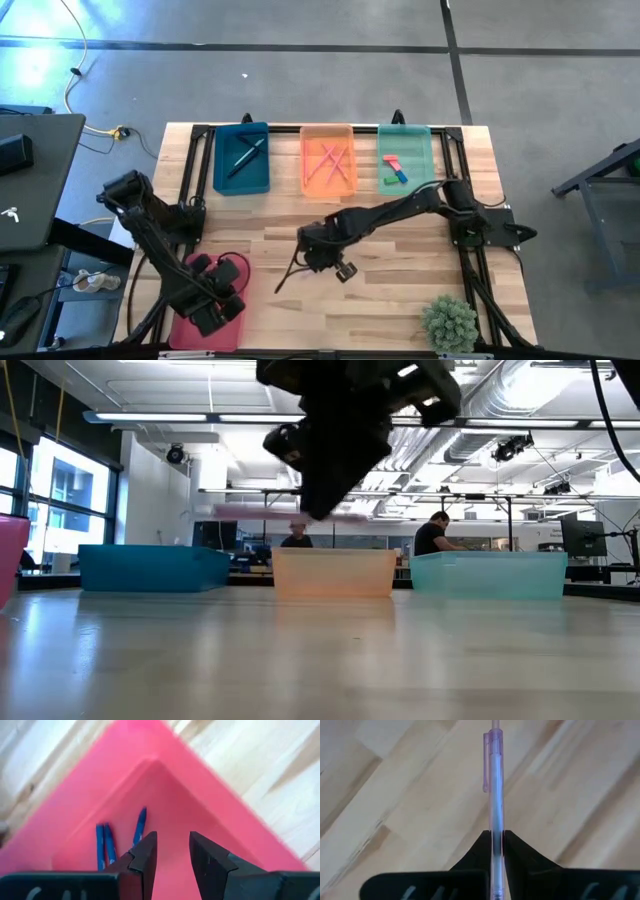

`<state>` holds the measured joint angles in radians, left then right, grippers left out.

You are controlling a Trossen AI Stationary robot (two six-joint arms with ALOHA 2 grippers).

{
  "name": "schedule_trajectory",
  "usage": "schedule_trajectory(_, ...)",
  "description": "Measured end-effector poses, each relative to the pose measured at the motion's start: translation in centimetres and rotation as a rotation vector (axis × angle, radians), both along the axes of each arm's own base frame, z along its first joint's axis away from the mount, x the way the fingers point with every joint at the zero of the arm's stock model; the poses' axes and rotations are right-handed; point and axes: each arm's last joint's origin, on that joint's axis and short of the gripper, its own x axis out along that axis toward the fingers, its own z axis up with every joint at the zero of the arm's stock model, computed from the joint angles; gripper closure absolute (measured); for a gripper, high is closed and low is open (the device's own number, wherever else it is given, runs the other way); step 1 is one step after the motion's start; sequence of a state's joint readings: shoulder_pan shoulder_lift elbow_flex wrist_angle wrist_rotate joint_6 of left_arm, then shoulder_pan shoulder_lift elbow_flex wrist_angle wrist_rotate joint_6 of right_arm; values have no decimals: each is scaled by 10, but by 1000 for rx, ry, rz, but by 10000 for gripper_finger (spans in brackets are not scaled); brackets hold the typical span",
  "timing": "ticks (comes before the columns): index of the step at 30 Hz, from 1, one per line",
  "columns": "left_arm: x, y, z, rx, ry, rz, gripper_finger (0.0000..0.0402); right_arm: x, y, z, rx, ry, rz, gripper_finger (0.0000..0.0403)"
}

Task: Sort crayons/erasers/pens/pencils in bins
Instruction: Put the purple pen into the blue bin

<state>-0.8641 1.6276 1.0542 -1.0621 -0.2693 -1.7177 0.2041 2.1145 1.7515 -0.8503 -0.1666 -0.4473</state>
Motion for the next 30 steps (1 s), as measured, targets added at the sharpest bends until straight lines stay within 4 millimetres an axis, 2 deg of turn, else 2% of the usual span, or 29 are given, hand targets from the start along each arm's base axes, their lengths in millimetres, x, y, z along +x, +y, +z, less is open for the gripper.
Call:
schedule_trajectory(7,0,8,14,33,-86,-39,300,6,-42,23,10,-103,-91,395)
schedule_trajectory(11,-1,12,22,75,-138,-96,300,13,-70,39,22,-228,-158,395)
schedule_trajectory(17,-2,15,29,112,-176,-156,300,26,-107,49,45,-385,-257,395)
schedule_trajectory(25,-5,21,30,190,-149,-178,300,35,-140,63,120,-551,-415,395)
schedule_trajectory(30,-6,37,32,338,-110,-158,300,39,-152,69,161,-623,-483,395)
